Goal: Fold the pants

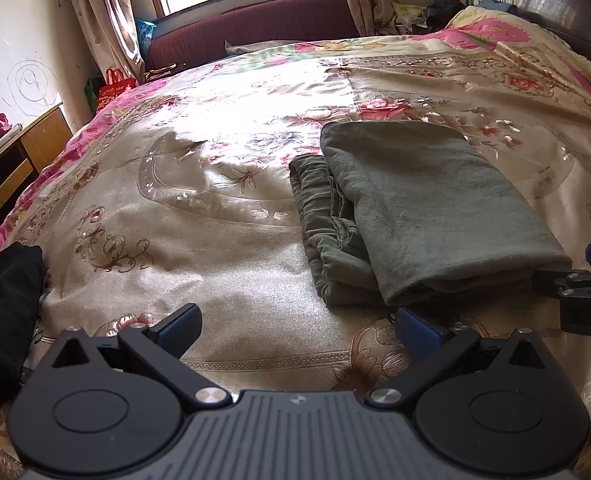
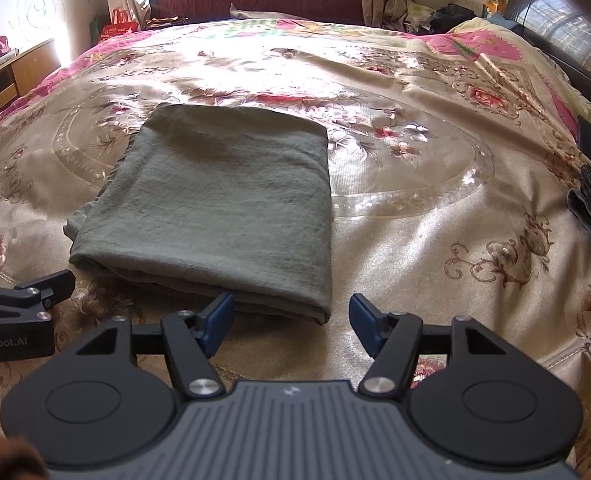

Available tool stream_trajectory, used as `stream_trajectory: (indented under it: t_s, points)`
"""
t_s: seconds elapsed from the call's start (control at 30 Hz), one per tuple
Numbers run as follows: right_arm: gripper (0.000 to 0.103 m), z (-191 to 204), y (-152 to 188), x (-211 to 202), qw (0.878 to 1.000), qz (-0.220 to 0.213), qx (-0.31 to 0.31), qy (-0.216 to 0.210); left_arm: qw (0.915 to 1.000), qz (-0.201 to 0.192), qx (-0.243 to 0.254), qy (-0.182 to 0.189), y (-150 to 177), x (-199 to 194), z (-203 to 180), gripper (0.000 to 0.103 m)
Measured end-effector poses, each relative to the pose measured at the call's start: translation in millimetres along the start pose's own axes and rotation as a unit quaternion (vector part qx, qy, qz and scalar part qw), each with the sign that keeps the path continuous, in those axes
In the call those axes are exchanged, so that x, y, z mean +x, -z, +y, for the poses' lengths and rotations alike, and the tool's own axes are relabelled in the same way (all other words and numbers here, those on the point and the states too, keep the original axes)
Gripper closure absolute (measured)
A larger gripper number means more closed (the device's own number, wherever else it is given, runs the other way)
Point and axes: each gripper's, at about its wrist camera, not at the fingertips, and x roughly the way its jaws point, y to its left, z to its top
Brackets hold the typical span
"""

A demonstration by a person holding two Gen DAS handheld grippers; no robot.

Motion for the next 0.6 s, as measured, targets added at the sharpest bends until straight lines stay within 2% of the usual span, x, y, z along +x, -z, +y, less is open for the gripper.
stream_trajectory:
  t_s: [0.6]
  points:
    - [0.039, 1.3, 2.1, 1.6, 1.0, 0.003, 0.0, -0.005, 1.0, 0.004, 0.002, 0.003, 0.0, -0.4, -2.5, 0.0]
